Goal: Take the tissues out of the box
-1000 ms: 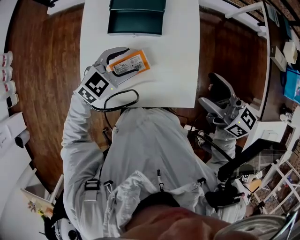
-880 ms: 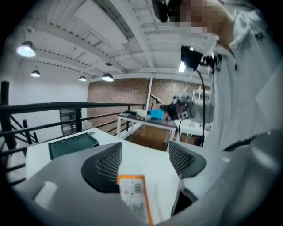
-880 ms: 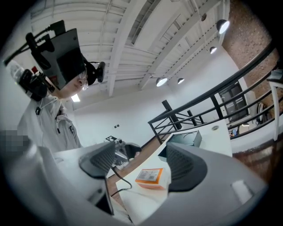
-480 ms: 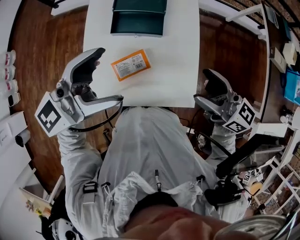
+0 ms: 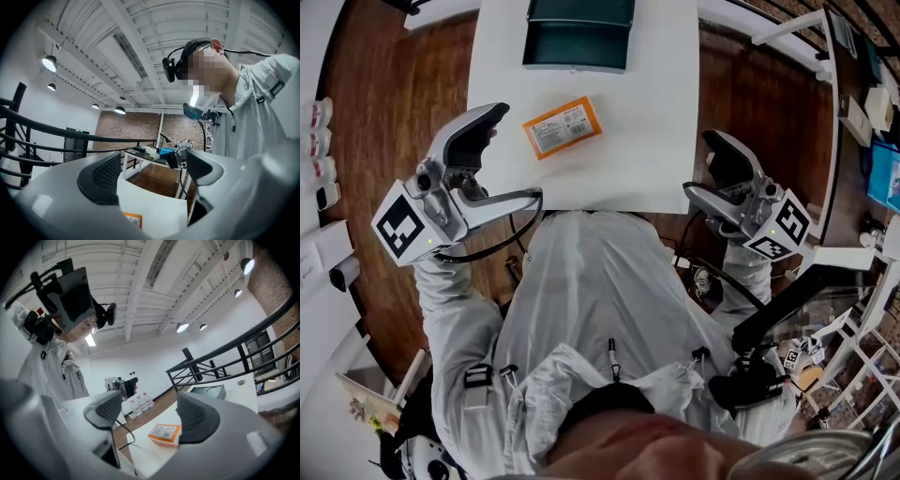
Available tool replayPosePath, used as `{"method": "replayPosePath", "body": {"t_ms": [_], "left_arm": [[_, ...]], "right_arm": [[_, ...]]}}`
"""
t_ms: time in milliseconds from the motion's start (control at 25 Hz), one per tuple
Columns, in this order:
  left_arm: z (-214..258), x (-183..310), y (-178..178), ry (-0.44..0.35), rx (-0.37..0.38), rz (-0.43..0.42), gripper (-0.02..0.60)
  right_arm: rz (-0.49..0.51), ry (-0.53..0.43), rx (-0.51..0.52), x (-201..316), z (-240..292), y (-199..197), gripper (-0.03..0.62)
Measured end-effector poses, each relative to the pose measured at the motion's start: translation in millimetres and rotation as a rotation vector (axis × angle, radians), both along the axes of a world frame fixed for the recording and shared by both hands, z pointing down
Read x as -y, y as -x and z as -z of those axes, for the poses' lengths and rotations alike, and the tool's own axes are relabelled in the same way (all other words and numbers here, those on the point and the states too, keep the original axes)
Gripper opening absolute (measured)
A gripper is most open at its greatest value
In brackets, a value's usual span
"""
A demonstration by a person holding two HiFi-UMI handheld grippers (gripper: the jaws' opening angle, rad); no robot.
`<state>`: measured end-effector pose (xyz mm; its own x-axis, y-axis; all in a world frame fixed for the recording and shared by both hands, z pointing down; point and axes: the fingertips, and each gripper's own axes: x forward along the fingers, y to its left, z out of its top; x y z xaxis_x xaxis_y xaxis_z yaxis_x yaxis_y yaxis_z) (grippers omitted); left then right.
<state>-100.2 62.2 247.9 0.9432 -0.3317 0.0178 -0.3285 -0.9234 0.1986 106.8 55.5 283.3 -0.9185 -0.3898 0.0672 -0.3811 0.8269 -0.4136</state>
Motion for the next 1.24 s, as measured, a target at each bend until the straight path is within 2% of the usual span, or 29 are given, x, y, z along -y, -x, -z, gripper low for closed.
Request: {"method": "replayPosePath", "body": {"t_ms": [160,680,960,1240], "left_arm": [[-5.6,0.1,0.7,0.005,0.027,0.0,0.453],[-4.5,1.3,-1.9,0.006,0.038,-0.002,0.451],[-9.5,-0.9,-14.4,0.009,0.061,-0.012,0.451],[-14.9,5.5,-19.8,0.043,0.052,-0.028,0.45]], "right_arm": [[0.009,-0.01,-0.012,0.5,-1.0,4.4,0.363],[-0.002,-0.039,-0.031,4.2,-1.3,5.0,0.362],[0.006,-0.042,-0.035,3.6,-1.3,-4.4,0.363],[-0.017,-0.044,-0.059,0.5,-2.4,-8.8,0.362]]}}
